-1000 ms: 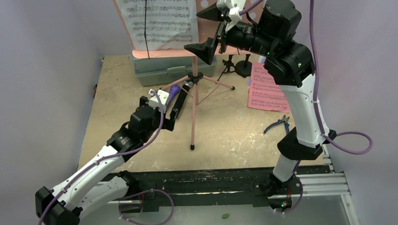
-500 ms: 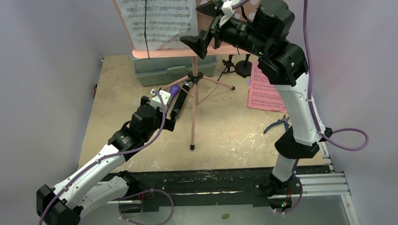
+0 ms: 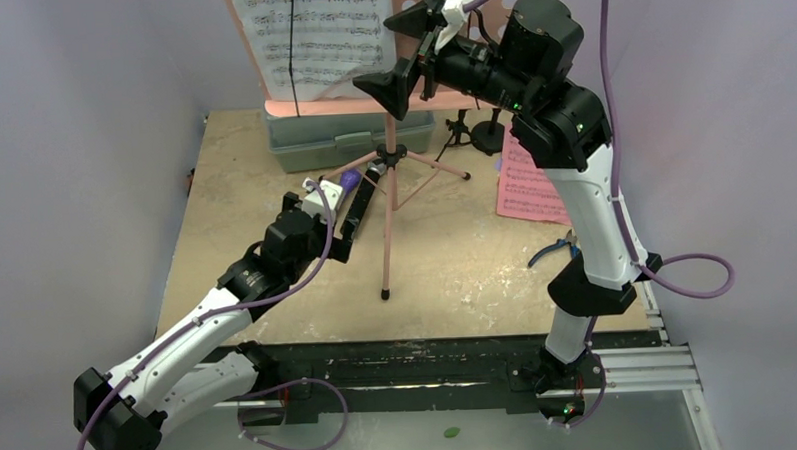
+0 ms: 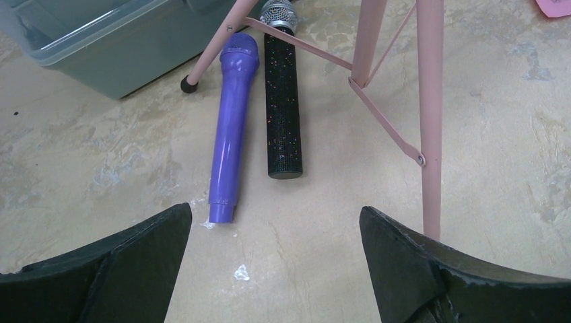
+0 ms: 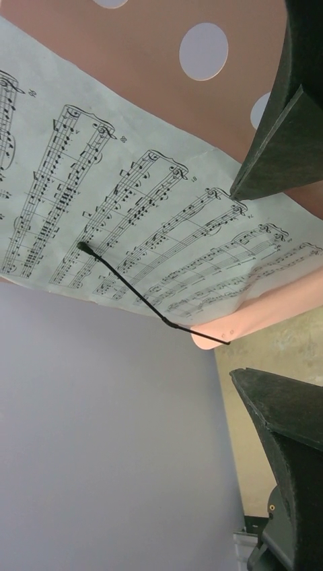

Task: Pack up the instrument practice props
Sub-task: Pick up the sheet music from the music stand.

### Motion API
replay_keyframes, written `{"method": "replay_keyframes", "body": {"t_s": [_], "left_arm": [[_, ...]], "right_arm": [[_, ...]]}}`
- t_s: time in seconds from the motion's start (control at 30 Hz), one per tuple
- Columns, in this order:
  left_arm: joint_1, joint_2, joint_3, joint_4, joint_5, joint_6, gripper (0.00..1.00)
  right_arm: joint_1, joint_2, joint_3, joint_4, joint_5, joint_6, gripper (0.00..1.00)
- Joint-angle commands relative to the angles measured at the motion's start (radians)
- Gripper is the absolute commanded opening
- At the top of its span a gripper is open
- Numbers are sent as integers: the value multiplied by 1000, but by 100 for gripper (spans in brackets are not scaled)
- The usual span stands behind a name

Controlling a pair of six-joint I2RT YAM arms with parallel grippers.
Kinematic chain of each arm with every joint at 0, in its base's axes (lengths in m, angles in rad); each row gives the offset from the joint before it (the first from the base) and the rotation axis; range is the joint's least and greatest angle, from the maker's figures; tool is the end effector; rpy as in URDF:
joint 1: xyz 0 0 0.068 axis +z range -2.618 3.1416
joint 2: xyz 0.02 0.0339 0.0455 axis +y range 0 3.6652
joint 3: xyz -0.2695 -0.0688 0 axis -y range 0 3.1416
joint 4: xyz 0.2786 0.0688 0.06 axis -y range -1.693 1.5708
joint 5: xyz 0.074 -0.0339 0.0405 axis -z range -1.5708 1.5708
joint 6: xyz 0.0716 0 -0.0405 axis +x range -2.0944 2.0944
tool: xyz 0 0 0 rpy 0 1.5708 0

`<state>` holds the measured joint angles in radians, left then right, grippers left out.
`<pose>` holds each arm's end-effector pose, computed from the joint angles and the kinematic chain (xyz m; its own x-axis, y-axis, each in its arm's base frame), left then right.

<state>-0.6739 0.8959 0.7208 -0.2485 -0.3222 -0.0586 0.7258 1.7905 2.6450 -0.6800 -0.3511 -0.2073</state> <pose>0.2218 -0.1481 0.2761 -0.3421 0.2021 -0.9177 0.3469 0.9348 0.0765 0.2496 0.2544 0.6506 0.3075 0.0145 -0.9514 -0.8311 0.4910 -0.2611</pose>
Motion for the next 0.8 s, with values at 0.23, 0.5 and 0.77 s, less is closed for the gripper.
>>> {"method": "replay_keyframes", "body": {"t_s": [0.23,0.5,0.77], "left_arm": [[9,5,-6,35,6,16,95],[9,3,-6,34,8,15,95],[9,8,-6,35,13,14,95]], "right_arm": [[7,-17,76,32,55,9,99],[6,-10,43,89,164,79,99],[7,-2,18,102,126,140,99]]}}
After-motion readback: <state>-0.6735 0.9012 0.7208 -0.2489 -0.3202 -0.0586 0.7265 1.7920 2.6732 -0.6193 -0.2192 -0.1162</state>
